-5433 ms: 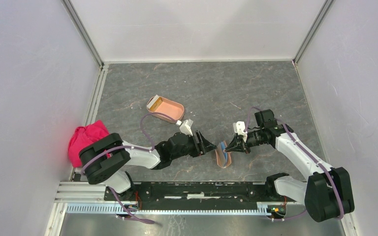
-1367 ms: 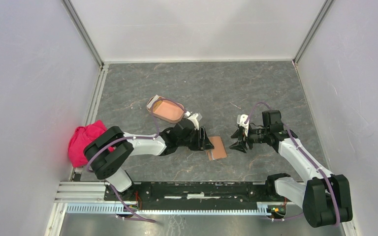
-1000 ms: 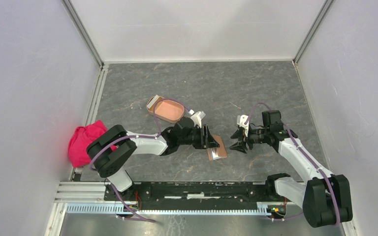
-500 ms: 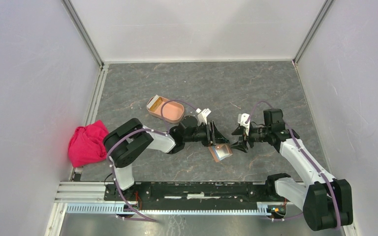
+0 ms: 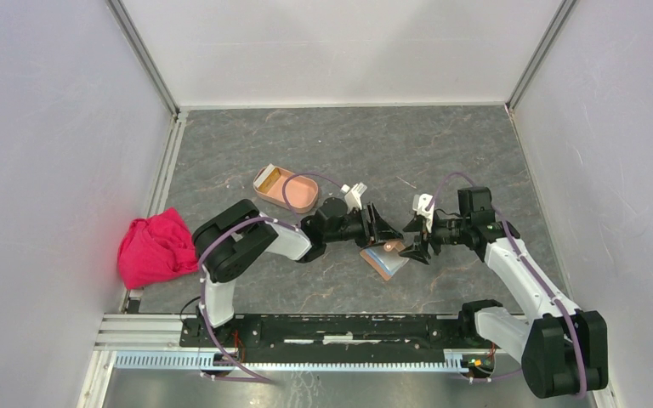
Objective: Put the credit cards into the card holder
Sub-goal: Open the card holder at the center of the board.
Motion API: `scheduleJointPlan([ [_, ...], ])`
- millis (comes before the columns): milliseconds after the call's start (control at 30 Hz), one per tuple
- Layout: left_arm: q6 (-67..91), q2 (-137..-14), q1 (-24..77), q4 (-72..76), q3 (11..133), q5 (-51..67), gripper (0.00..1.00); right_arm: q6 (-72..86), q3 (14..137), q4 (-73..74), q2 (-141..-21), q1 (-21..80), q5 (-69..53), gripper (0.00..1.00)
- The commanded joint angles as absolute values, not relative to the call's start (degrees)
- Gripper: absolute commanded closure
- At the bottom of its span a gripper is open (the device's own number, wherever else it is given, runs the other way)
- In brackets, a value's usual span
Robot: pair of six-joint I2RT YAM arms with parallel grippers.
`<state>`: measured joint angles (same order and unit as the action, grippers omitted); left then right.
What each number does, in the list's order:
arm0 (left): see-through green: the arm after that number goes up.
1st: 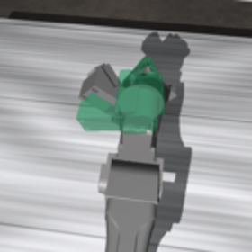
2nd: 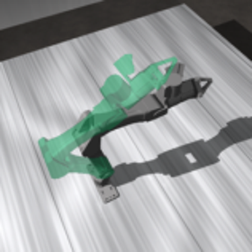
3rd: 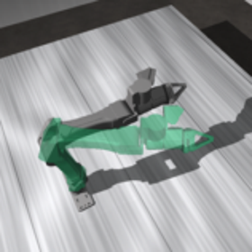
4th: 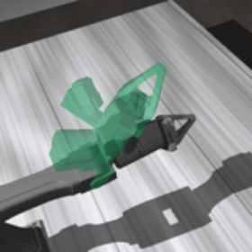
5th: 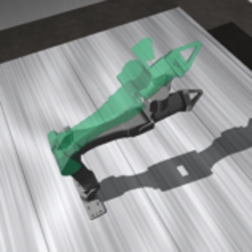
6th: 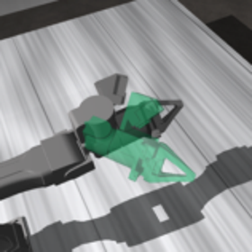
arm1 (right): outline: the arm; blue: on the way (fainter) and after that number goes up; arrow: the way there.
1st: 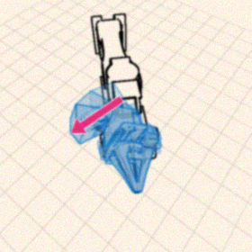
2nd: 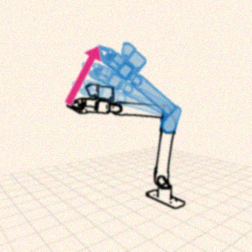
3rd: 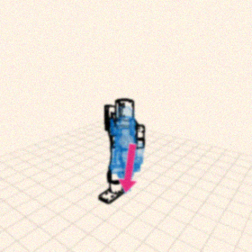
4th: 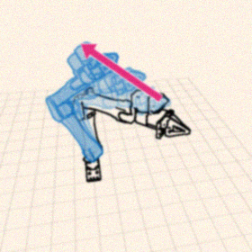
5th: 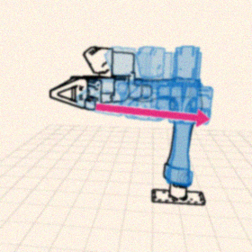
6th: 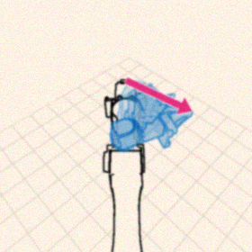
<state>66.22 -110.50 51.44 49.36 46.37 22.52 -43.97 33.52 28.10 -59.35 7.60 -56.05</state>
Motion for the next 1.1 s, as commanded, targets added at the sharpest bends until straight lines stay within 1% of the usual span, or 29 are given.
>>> scheduleJointPlan([
  [0,68.12,-112.24,51.33,50.90,48.60,19.94,0.39,-37.88,33.44,22.14,-60.69,7.32,-50.71,0.28],
  [167,67.46,-112.85,51.17,50.09,48.82,18.50,0.38,-32.17,32.47,16.96,-61.42,7.29,-43.26,0.30],
  [267,67.32,-113.44,50.94,49.91,49.04,18.28,0.38,-31.11,31.89,15.58,-61.89,7.13,-41.17,0.31],
  [367,67.29,-113.69,50.65,49.92,49.21,18.27,0.37,-29.98,31.82,14.60,-62.81,7.13,-39.69,0.36],
  [467,67.03,-113.44,50.46,49.93,49.22,18.35,0.35,-28.60,31.82,13.40,-64.46,7.15,-37.54,0.46],
  [633,66.33,-112.24,50.10,51.63,49.04,18.57,0.25,-28.18,32.29,13.51,-66.69,7.09,-37.40,0.60],
  [700,65.90,-111.59,50.02,51.84,49.23,18.62,0.24,-27.78,32.17,13.21,-66.99,7.08,-37.20,0.66],
  [800,65.10,-110.56,49.90,52.23,48.71,18.53,0.23,-26.98,32.17,12.93,-67.67,7.07,-37.21,0.76],
  [867,64.44,-109.56,49.84,53.27,47.29,17.92,0.23,-26.19,32.14,12.83,-68.47,7.01,-37.28,0.81],
  [1067,61.41,-103.98,49.84,59.69,40.25,15.12,0.23,-22.01,31.91,11.81,-70.76,6.16,-39.38,0.99],
])
